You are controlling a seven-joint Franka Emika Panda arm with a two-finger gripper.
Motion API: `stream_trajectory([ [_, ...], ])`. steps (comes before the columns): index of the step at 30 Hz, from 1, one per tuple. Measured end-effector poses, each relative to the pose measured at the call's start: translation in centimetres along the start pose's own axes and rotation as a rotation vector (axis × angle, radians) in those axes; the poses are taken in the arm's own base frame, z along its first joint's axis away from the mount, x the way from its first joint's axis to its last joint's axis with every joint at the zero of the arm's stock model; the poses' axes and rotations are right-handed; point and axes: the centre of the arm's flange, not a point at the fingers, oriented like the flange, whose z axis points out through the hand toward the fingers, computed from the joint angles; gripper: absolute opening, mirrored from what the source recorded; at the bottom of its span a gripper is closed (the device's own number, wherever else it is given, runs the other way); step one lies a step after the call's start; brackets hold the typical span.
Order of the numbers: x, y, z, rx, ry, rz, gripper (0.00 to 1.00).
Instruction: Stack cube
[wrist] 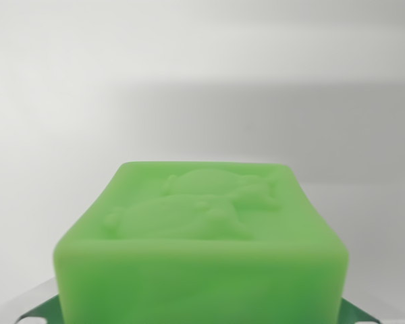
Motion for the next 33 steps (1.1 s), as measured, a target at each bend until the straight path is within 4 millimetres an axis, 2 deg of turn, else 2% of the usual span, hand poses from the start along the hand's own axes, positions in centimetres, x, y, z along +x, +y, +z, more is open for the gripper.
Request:
stream_trajectory([
  [33,-6.6,-0.3,-1.0,-0.001,-0.001,-0.211,0.0],
])
